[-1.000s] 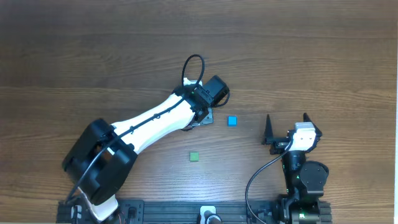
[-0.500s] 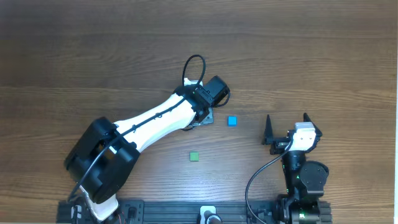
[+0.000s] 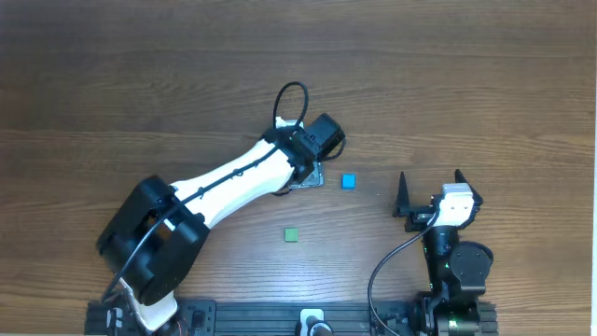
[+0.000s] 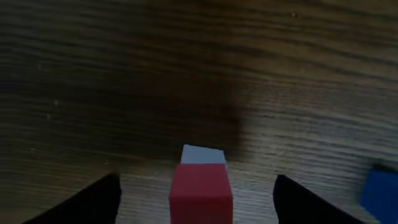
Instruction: Stack Cubes
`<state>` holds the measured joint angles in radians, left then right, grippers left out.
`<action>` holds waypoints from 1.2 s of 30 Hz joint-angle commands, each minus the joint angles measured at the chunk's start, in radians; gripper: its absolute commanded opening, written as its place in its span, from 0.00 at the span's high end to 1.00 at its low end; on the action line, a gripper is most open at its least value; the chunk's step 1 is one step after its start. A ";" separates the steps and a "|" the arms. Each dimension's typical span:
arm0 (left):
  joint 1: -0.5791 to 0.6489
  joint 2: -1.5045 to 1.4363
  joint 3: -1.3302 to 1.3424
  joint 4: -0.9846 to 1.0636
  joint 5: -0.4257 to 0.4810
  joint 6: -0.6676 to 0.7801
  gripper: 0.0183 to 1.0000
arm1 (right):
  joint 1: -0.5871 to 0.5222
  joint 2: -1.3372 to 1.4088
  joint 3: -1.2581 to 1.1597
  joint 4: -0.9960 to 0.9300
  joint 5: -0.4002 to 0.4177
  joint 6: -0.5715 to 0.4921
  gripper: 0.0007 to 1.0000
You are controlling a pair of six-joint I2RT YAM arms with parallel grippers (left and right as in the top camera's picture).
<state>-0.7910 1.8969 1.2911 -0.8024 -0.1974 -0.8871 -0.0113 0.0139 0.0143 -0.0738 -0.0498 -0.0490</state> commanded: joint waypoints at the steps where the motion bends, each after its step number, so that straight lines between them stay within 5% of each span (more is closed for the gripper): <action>1: 0.022 0.018 0.137 -0.023 -0.055 0.068 0.20 | 0.006 -0.008 -0.009 0.003 0.003 -0.001 0.01; 10: 0.136 0.166 0.345 -0.023 -0.028 0.197 0.23 | 0.006 -0.008 -0.009 0.003 0.003 -0.001 0.01; 36: 0.169 0.299 0.351 0.032 0.041 0.203 0.42 | 0.006 -0.008 -0.009 0.003 0.003 -0.001 0.01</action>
<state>-0.6342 2.1715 1.6283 -0.7731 -0.1726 -0.6983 -0.0113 0.0139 0.0143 -0.0734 -0.0498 -0.0494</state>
